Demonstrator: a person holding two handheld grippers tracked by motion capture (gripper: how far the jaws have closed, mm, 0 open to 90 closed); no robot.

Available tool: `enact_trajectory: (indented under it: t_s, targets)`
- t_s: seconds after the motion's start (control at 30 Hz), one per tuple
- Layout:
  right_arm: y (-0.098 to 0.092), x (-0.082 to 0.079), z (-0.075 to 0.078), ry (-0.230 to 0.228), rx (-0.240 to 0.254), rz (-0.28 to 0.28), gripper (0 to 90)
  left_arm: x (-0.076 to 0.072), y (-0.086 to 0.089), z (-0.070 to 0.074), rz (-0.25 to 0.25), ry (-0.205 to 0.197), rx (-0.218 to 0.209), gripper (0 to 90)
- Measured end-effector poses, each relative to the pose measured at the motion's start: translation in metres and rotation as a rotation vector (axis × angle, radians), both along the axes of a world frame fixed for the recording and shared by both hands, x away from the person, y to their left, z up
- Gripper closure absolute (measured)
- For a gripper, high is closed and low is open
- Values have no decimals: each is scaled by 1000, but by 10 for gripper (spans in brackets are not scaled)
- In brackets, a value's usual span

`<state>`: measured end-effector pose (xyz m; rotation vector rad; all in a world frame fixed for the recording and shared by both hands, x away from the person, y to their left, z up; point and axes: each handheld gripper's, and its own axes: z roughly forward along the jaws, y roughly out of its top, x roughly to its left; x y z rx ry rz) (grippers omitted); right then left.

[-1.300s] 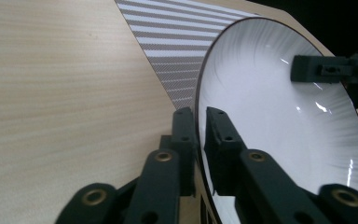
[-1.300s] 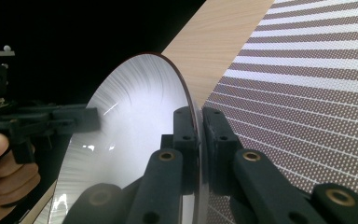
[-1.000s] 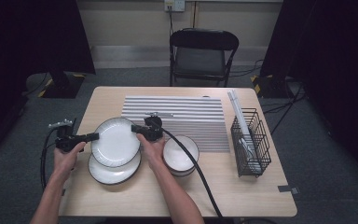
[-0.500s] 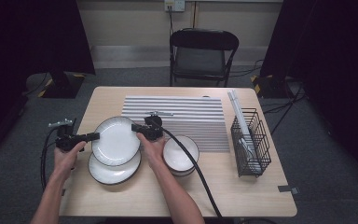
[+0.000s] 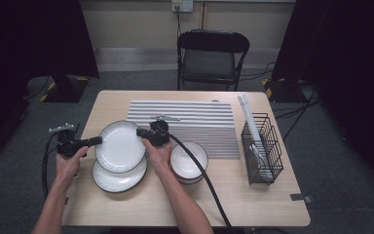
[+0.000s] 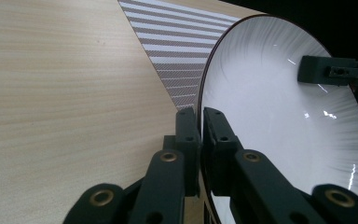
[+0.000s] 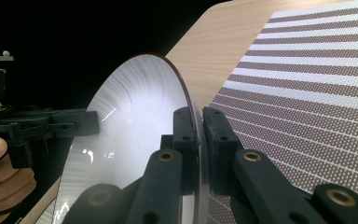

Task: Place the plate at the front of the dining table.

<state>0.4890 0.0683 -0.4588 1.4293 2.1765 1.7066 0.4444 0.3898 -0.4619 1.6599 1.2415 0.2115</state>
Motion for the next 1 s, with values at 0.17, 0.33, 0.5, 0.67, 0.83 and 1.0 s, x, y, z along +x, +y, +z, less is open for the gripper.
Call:
enact_trajectory:
  t_s: [0.17,0.33,0.5,0.67,0.83,1.0]
  targets:
    - [0,0,3,-10,8,1,849,-1,1,4,3,-13,-12,859]
    - [1,-1,9,-18,9,2,849,-3,2,8,3,-24,-19,860]
    - [0,-2,14,-27,15,6,848,-4,2,15,3,-39,-11,860]
    - [-2,-1,22,-40,9,5,848,-3,-1,21,4,-49,-21,860]
    - [-3,-1,31,-51,-1,-3,847,0,-1,26,-3,-61,-17,860]
    - [-2,0,34,-49,21,-3,849,0,1,37,6,-70,-13,862]
